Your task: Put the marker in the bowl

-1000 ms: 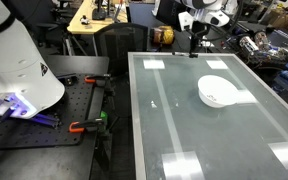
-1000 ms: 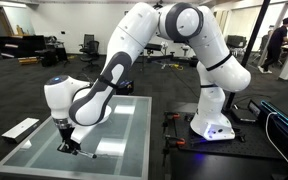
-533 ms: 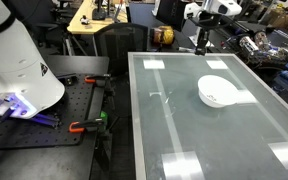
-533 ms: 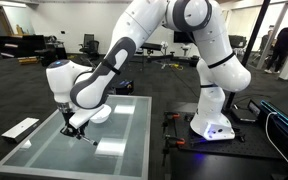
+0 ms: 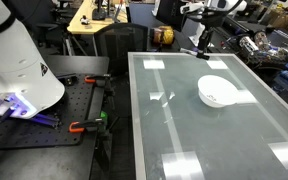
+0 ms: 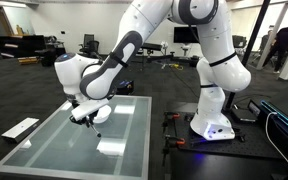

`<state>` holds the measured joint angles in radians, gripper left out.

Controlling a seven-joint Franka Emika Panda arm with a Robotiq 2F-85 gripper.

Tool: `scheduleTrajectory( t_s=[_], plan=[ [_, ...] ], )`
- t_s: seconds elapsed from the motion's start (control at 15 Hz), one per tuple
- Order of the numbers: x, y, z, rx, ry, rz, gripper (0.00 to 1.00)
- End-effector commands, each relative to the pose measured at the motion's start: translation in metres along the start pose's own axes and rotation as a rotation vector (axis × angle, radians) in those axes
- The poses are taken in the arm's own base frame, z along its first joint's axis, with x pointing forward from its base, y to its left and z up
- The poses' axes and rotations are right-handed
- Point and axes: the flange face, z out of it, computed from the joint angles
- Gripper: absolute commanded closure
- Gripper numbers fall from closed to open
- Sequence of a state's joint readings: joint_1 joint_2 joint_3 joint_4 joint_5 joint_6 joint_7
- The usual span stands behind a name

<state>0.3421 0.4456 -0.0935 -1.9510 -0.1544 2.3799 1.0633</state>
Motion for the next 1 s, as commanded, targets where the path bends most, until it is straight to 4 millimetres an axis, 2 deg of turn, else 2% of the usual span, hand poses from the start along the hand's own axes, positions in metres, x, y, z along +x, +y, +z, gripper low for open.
scheduleTrajectory(
  t_s=[0.0,0.67,0.93],
  plan=[
    [-0.003,0.022,-0.015,-0.051,0.034,0.128,0.95],
    [0.012,0.043,-0.03,-0.235,0.227,0.482,0.95],
    [0.017,0.053,-0.032,-0.314,0.261,0.568,0.95]
  ],
)
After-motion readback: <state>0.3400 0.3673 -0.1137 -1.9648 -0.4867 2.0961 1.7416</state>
